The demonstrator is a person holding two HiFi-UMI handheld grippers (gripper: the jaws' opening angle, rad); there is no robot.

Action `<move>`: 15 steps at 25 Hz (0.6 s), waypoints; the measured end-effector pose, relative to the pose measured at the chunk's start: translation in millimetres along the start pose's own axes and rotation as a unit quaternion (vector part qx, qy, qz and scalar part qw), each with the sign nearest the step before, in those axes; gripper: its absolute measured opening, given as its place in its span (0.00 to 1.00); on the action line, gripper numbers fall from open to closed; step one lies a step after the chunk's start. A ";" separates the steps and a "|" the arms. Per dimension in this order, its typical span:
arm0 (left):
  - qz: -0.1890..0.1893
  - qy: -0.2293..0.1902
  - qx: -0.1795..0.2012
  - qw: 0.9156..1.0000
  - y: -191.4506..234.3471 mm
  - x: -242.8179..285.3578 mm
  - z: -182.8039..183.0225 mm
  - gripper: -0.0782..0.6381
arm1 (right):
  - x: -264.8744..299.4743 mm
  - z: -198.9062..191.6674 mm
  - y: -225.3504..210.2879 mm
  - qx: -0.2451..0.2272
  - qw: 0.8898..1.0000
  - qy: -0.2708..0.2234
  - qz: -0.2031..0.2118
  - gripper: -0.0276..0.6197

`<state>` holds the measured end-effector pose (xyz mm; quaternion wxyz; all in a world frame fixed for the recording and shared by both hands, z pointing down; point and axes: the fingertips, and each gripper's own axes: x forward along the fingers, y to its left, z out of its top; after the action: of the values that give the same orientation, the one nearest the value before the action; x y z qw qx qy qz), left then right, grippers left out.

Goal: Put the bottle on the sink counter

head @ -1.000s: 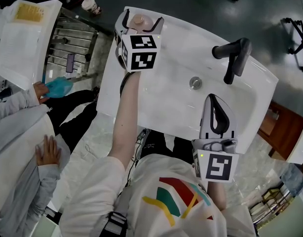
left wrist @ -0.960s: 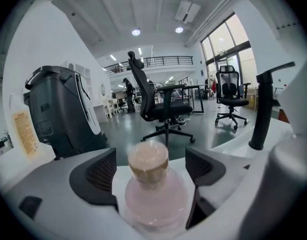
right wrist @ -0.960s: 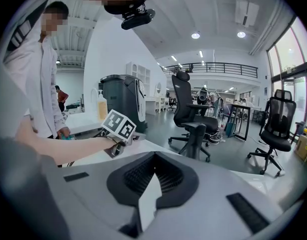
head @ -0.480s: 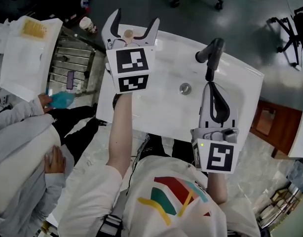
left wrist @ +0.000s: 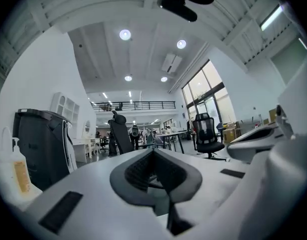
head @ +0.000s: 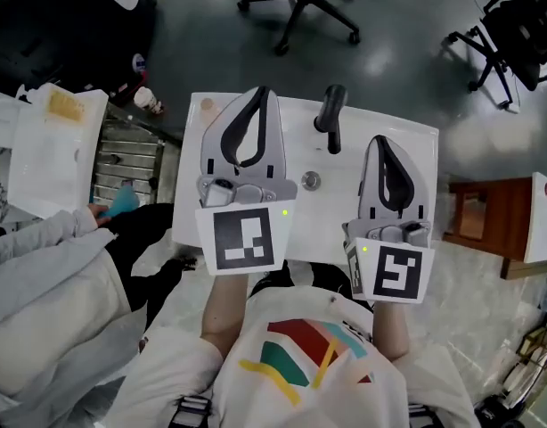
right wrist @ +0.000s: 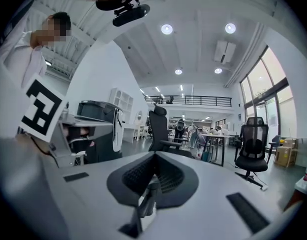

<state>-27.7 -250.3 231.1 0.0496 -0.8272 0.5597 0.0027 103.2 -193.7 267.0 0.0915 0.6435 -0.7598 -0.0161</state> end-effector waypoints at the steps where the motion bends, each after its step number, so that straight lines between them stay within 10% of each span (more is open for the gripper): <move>1: -0.004 -0.001 -0.009 1.000 -8.9 -7.5 5.0 0.13 | -4.2 1.5 -4.8 0.000 1.000 0.000 -0.005 0.06; 15: -0.031 -0.005 -0.017 0.999 -71.7 -51.3 22.6 0.13 | -58.8 0.0 -37.9 0.003 0.999 0.003 -0.037 0.06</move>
<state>20.6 -174.4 217.3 0.0386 -0.8446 0.5338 0.0142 149.2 -142.5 254.7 0.0915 0.6717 -0.7350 -0.0153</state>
